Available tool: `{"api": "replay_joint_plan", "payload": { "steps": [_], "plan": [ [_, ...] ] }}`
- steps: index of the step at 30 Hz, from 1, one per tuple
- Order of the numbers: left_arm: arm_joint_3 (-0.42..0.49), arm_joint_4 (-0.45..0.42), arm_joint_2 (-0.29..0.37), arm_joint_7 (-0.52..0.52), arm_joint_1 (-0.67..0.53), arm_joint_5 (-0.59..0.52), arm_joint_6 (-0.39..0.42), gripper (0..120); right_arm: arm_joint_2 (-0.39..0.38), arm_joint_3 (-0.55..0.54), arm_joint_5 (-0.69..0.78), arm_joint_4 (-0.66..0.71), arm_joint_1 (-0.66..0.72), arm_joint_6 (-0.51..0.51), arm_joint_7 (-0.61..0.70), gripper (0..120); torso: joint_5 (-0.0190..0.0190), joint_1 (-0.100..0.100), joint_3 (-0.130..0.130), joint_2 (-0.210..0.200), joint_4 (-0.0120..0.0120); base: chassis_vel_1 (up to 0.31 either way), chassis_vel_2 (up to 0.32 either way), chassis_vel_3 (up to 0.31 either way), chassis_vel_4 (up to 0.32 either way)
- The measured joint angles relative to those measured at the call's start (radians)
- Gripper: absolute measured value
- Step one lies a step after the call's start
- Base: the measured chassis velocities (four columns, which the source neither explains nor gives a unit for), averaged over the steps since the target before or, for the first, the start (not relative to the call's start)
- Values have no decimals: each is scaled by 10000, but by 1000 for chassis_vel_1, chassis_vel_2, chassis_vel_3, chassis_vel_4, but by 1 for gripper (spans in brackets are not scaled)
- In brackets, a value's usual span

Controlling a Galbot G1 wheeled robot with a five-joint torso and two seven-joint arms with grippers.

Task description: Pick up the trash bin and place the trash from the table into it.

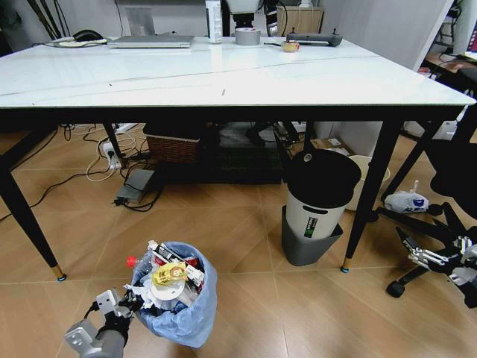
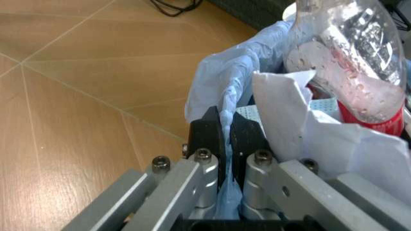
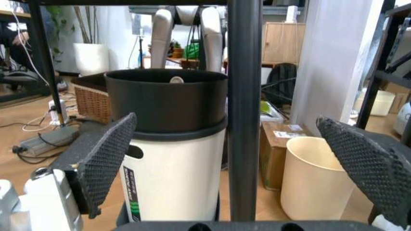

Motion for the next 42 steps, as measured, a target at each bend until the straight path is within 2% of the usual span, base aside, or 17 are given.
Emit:
{"api": "replay_joint_plan", "payload": {
  "steps": [24, 42],
  "plan": [
    [137, 1023, -176, -86, -876, -110, 98, 0, 0, 0, 0, 0, 0, 0, 0, 100, 0, 6, 0, 36, 0, 0, 0, 0, 0],
    [262, 1373, -222, -206, -1194, -116, 207, 0, 0, 0, 0, 0, 0, 0, 0, 100, 0, 7, 0, 47, 0, 0, 0, 0, 0]
  ]
}}
